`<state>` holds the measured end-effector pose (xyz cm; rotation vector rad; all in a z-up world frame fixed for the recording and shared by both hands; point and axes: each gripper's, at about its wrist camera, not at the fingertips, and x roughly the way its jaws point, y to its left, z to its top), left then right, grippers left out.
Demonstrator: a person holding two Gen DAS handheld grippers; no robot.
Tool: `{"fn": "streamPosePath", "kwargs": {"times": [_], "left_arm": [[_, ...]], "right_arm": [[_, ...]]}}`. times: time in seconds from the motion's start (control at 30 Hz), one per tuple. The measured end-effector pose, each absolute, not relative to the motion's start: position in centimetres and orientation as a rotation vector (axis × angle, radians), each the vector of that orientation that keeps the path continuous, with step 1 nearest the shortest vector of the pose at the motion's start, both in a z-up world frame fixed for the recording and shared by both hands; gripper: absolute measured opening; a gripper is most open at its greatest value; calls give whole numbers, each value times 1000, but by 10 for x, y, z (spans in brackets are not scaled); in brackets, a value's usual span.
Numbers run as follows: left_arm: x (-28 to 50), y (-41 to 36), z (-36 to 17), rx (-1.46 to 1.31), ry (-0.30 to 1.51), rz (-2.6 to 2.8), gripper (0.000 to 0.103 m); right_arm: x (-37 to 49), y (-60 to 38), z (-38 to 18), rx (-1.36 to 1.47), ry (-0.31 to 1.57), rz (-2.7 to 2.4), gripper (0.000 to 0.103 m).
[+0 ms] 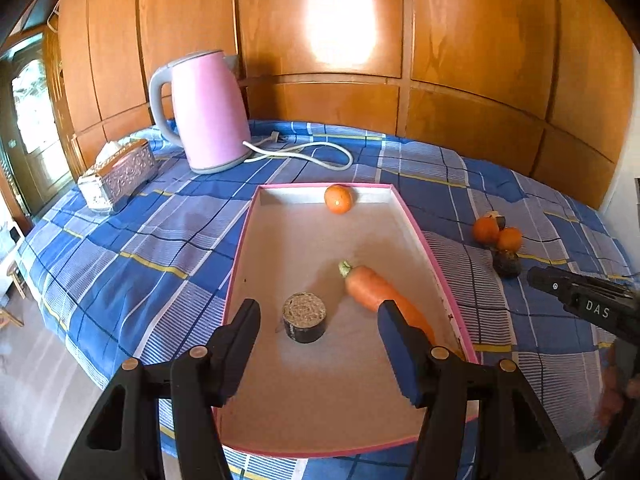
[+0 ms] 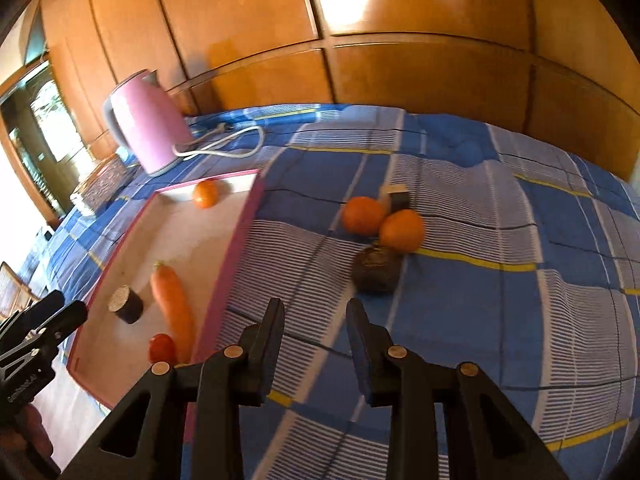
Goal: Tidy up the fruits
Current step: 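Carry the carrot into the tray and open the right tool, then move the left tool toward the dark round item while the right tool approaches an orange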
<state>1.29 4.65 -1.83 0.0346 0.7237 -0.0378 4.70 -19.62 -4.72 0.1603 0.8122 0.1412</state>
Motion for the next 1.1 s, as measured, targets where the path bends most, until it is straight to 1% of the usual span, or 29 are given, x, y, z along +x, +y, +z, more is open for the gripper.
{"fn": "streamPosePath", "kwargs": {"times": [1.1], "left_arm": [[22,-3,-17,136,744,-154,62]], "right_arm": [[41,-257,-57,195,801,-6,32]]}}
